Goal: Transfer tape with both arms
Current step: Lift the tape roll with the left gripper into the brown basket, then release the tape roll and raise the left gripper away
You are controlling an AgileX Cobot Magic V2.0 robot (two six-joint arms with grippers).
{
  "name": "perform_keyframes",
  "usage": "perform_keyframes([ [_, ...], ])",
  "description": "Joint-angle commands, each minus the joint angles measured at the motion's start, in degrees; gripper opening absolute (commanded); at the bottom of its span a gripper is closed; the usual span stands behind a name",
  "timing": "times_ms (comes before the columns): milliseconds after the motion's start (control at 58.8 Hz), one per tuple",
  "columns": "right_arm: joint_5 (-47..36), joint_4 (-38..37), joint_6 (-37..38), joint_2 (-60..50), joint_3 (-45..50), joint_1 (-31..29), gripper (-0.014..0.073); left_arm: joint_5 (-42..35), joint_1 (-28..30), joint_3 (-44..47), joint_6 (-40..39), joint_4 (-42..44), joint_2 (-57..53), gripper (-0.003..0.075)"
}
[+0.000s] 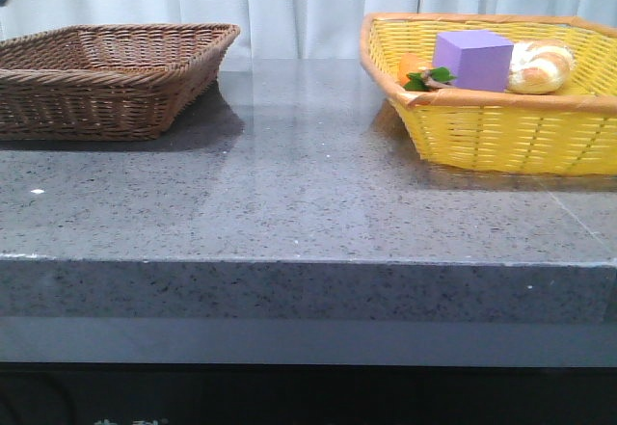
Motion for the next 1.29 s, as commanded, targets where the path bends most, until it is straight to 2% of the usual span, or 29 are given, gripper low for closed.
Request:
perform_keyframes([
  [0, -4.25, 0.9, 0.0, 0.3, -1.38, -0.4, 0.0465, -1.49, 3.82, -2.03, -4.31, 0.06, -2.6, 0.0073],
  [204, -4.25, 0.9, 0.0, 0.3, -1.38, -0.4, 0.0465, -3.49, 9.92, -2.03, -4.78, 0.06, 0.61, 0.0073],
  [510, -4.25, 0.9, 0.0, 0.3, -1.38, -0.4, 0.0465, -6.91, 13.05, -2.03, -4.78, 0.06, 7.56, 0.0078],
  [646, -4.25, 0.9, 0.0, 0.3, -1.38, -0.4, 0.0465, -7.68, 13.05, -2.03, -4.86, 0.06, 9.0, 0.0162],
  [748, -4.25, 0.9, 0.0, 0.3, -1.38, -0.4, 0.0465, -7.65, 13.05, -2.03, -5.9, -0.04, 9.14, 0.0295],
  [833, -4.25, 0.9, 0.0, 0.3, -1.38, -0.4, 0.0465, -7.11, 13.05, -2.03, -6.0, -0.16, 9.14, 0.0358],
  [1037, -4.25, 0.9, 0.0, 0.3, -1.38, -0.4, 0.0465, -5.59, 13.05, -2.03, -6.38, -1.73, 7.46, 0.037],
  [1275, -4.25, 0.9, 0.0, 0.3, -1.38, -0.4, 0.0465, -2.55, 12.93, -2.03, -6.36, -2.9, -0.96, 0.0369],
])
